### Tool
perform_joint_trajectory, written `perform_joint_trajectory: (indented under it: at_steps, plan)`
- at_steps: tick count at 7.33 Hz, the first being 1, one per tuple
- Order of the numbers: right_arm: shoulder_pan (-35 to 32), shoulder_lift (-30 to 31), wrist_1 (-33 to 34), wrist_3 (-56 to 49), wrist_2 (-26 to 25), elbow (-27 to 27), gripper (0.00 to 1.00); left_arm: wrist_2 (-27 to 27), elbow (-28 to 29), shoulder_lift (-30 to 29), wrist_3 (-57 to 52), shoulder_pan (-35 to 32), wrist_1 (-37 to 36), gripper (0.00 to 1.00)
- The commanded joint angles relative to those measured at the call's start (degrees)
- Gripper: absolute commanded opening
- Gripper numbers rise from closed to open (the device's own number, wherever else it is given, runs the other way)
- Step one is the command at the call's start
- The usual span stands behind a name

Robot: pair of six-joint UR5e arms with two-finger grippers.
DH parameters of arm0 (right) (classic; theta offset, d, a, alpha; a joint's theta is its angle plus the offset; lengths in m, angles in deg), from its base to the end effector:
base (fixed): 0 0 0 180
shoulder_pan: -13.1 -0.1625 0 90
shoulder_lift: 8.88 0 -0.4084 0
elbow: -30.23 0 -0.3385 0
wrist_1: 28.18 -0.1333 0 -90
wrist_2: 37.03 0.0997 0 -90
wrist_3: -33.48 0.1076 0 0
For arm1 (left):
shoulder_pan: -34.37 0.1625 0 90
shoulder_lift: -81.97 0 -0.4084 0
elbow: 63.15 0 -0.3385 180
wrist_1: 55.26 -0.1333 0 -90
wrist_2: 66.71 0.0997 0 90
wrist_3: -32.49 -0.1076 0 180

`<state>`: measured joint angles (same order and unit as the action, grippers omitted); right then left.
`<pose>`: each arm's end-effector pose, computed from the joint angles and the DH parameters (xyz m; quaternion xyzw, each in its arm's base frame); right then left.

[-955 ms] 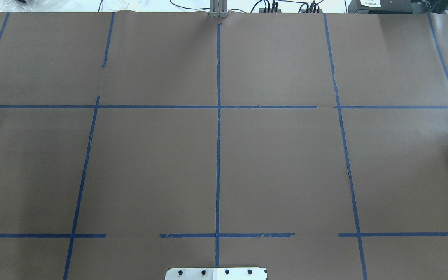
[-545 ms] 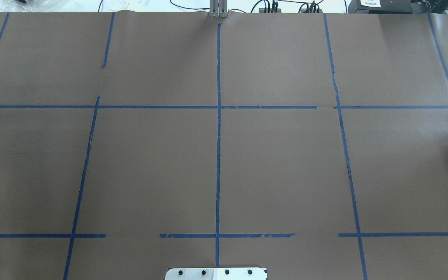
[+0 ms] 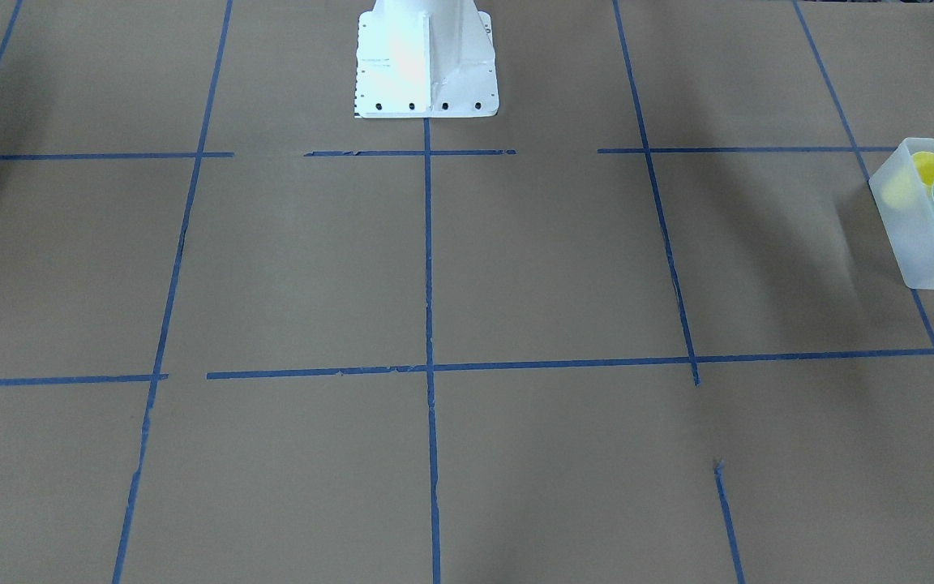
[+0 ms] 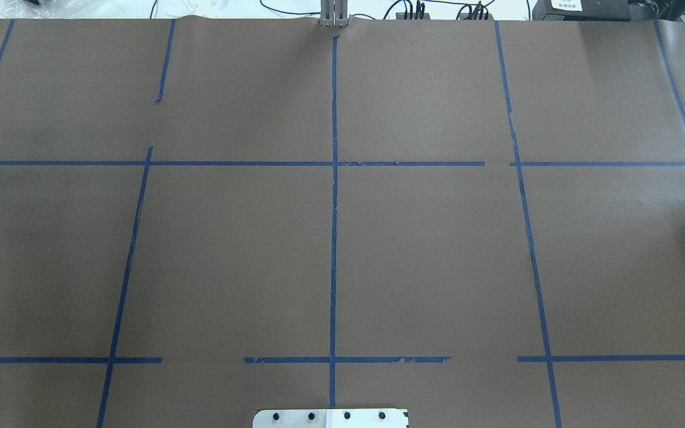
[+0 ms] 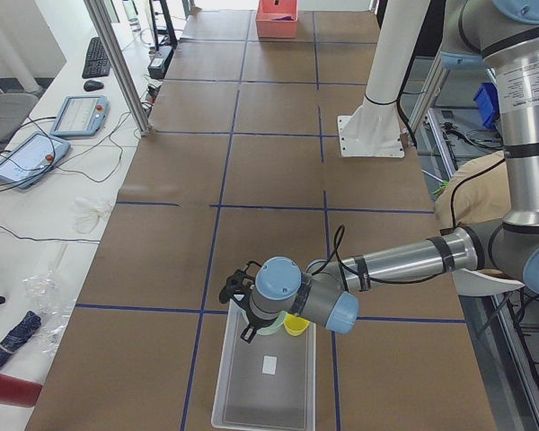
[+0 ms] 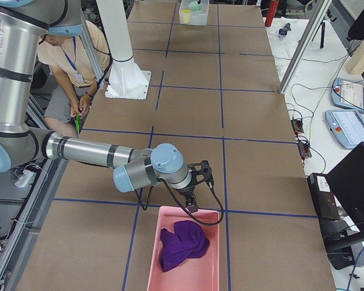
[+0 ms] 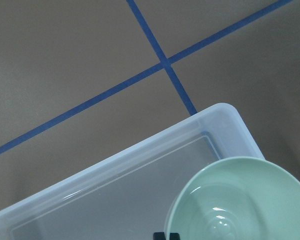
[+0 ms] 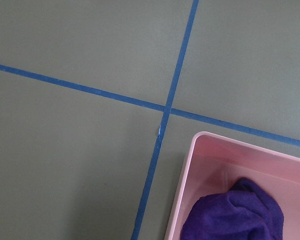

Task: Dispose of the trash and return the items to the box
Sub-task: 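Lower the pale green bowl into the clear plastic box and release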

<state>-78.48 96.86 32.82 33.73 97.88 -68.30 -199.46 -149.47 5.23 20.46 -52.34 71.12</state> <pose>0.0669 -0.3442 0.6318 0.1790 -0.3730 -0.0577 0.9086 -0.0400 -0.3533 0.7000 0.1841 0.3462 0.1833 0.9015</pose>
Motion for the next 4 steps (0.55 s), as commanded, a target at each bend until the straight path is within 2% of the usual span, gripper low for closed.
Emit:
perform_joint_trajectory:
  at_steps: [1,2,4]
  plan:
    - [0.00,0.00,0.00,0.28,0.00,0.00,1.00,0.04,-0.08,-0.07,-0.18,0.06,0.09,0.61]
    - [0.00,0.00,0.00,0.37,0.09,0.00,1.00,0.04,-0.08,-0.07,-0.01,0.06,3.05,1.00]
    - [0.00,0.00,0.09,0.54,0.09,0.00,1.00,-0.14,-1.65,-0.77,0.43,-0.03,3.53,1.00]
